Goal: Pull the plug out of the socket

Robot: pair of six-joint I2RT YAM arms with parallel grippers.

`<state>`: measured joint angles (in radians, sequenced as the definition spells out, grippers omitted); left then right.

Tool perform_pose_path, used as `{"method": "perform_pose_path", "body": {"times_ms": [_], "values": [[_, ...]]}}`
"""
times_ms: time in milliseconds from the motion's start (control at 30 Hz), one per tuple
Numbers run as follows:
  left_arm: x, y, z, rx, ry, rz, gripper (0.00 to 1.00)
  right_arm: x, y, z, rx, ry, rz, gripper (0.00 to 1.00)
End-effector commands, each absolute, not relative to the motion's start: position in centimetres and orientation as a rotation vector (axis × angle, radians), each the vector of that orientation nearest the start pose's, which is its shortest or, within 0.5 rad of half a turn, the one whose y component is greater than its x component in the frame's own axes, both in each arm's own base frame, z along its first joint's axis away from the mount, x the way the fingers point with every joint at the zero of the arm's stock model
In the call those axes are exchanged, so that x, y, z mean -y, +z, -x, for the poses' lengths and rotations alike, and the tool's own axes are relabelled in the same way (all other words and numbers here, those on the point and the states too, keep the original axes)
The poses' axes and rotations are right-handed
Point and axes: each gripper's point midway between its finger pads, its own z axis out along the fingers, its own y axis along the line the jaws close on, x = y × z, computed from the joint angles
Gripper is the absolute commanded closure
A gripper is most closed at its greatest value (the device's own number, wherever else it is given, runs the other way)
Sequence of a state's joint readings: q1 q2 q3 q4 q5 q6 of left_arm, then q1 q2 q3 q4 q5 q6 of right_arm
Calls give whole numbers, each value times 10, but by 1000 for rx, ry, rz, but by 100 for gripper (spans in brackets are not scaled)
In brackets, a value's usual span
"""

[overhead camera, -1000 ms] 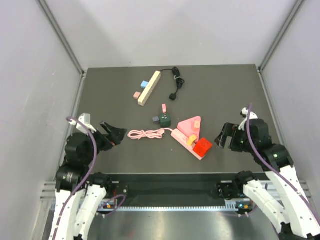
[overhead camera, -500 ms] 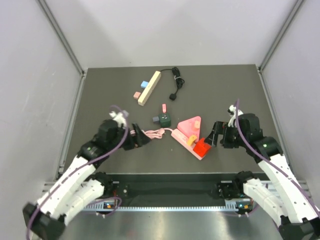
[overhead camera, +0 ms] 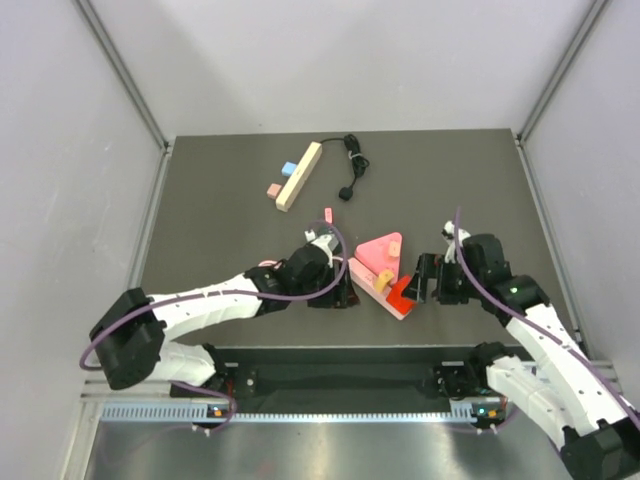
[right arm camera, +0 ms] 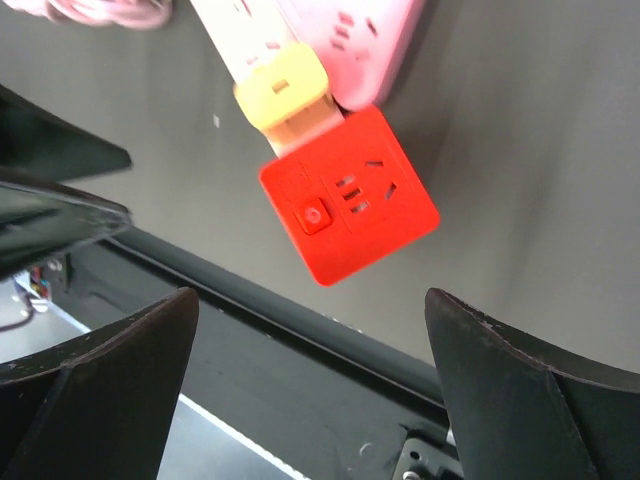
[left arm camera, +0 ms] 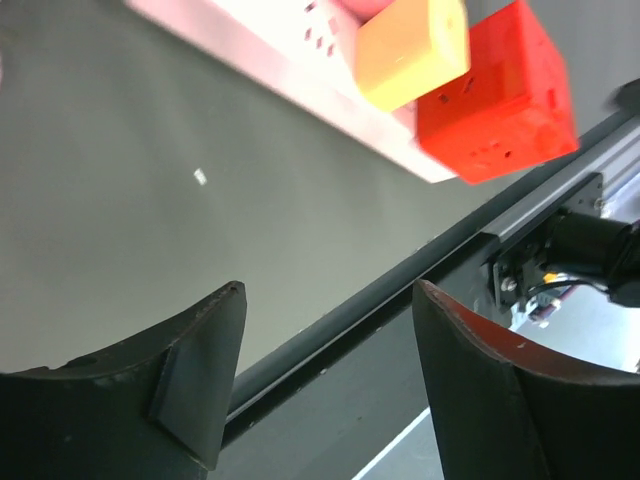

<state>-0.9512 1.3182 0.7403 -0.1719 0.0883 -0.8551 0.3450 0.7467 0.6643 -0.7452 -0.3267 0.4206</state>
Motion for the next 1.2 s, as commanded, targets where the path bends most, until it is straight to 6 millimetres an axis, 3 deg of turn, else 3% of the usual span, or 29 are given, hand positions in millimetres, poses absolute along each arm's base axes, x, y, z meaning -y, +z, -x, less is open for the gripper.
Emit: {"method": "perform_pose_path", "body": {"times_ms": [0, 167, 400, 500, 567, 733, 767, 1033, 1167], "values": [[347, 136, -188, -2385, -1070, -174, 27, -145, 129, -172, -2447, 755, 71, 4], [359, 143, -190, -2370, -1112, -196, 28, -151, 118, -184, -2439, 710, 32, 4], [354, 134, -185, -2392, -1119, -186, 34, -159, 99, -192, -2492, 568, 111, 4], [353, 141, -185, -2342, -1158, -168, 35, -155, 95, -198, -2502, 502, 113, 4], [347, 134, -180, -2350, -1161, -162, 35, -151, 93, -201, -2504, 464, 113, 4], [341, 130, -170, -2346, -1223, -116, 35, -155, 95, -205, -2476, 479, 156, 2], [336, 120, -166, -2363, -1222, -100, 35, -156, 97, -206, -2462, 486, 169, 2], [342, 108, -159, -2366, -1338, -30, 36, -171, 94, -205, -2456, 574, 249, 16], [339, 108, -158, -2370, -1362, -34, 34, -172, 91, -204, -2459, 580, 261, 17]]}}
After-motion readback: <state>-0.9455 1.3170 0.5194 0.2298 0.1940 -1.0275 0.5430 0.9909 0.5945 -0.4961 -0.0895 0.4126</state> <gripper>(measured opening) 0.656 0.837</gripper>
